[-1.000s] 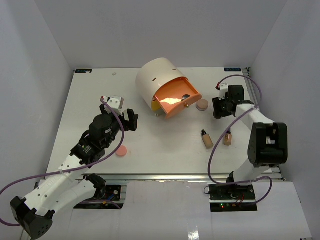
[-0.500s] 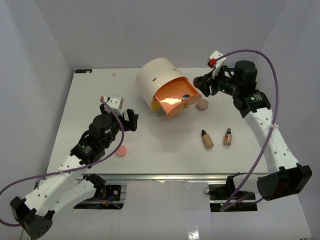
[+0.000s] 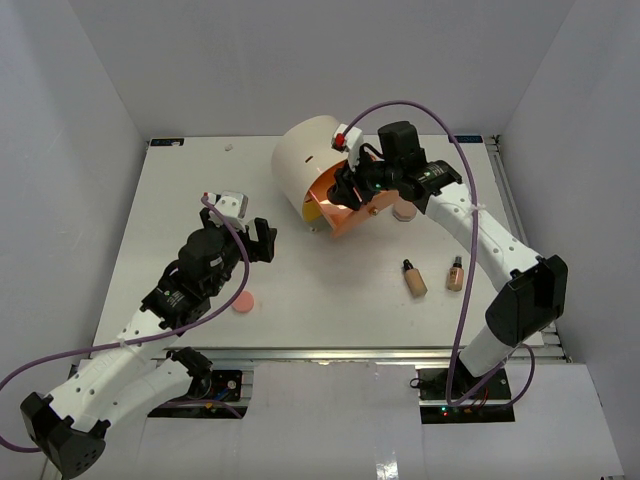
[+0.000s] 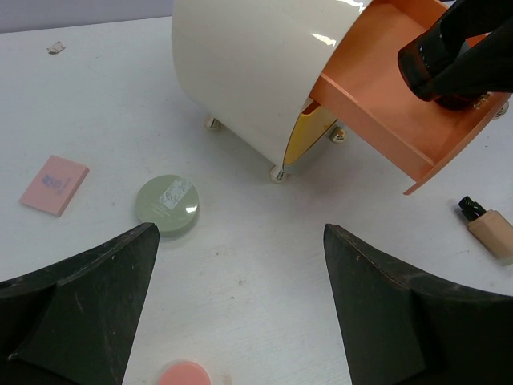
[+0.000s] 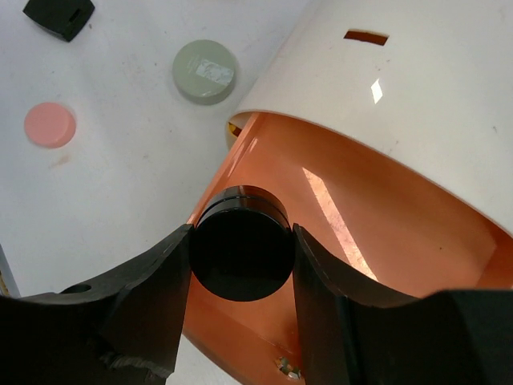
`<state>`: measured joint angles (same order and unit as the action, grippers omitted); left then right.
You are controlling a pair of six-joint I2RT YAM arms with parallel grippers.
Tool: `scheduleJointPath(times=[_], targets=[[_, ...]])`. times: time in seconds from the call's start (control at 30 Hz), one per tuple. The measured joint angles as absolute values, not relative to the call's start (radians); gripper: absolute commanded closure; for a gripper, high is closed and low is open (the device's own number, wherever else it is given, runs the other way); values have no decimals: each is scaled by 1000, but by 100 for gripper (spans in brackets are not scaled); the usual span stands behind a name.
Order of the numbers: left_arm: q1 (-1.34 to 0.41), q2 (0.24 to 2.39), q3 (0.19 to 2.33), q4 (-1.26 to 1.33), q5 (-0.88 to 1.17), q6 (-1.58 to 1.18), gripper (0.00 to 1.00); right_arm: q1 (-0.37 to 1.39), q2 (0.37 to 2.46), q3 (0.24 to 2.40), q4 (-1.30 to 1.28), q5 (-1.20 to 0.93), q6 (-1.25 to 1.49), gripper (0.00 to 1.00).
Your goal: Organize the makeup
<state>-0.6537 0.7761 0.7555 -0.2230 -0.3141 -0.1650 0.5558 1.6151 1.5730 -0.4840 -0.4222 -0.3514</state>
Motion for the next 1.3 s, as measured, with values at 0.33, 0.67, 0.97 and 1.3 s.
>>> scheduleJointPath(times=[0.33, 0.67, 0.97, 1.3], targets=[[-654, 776, 756, -223, -313, -165, 5, 556, 1620, 1592, -502, -376, -363, 3], [-654, 776, 756, -222, -297, -161, 5, 502, 1315, 1506, -611, -609, -676, 67], [-654, 776, 756, -215, -275, -161, 5, 480, 1032, 1113, -740, -638, -1207, 92], [-653, 775, 756, -215, -272, -161, 5, 479, 1233, 972, -732, -428, -1511, 92]])
